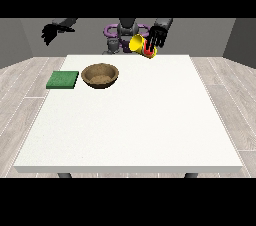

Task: Pick the cup and pour the ball into the bowl, then pick the bowl and place it on the pad

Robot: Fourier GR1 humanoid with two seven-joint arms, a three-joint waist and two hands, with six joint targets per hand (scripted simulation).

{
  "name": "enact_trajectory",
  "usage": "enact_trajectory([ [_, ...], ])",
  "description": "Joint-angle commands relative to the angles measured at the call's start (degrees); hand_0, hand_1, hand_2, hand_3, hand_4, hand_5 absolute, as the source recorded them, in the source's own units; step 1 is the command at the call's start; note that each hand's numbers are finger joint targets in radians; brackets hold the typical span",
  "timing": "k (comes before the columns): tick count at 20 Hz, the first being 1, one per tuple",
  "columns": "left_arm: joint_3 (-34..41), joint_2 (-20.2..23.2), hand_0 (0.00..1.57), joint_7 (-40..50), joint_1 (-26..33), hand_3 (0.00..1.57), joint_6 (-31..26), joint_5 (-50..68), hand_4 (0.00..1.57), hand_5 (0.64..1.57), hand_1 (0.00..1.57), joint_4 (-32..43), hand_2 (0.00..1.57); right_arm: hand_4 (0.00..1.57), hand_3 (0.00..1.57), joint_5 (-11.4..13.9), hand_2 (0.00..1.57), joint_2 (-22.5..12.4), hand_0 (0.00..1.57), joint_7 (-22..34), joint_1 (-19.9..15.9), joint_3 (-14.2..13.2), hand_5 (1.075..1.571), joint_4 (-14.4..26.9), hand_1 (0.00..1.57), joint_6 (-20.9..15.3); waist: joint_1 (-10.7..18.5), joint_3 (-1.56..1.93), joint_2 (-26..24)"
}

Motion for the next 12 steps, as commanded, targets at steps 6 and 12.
enact_trajectory([
  [6,-16.39,-8.51,1.48,12.23,-6.98,1.57,-8.11,-21.28,1.57,1.204,1.48,3.51,1.57,0.0,0.0,0.6,0.0,-0.44,0.0,-0.57,-2.39,0.4,1.571,2.91,0.0,0.64,-1.36,0.01,-0.63],
  [12,-26.88,-9.47,1.53,13.24,-8.87,1.57,-15.03,-33.35,1.56,1.164,1.53,6.86,1.57,0.0,0.0,0.7,0.0,0.66,0.0,-1.14,-2.86,0.74,1.57,4.13,0.0,0.43,-1.35,0.0,-0.5],
])
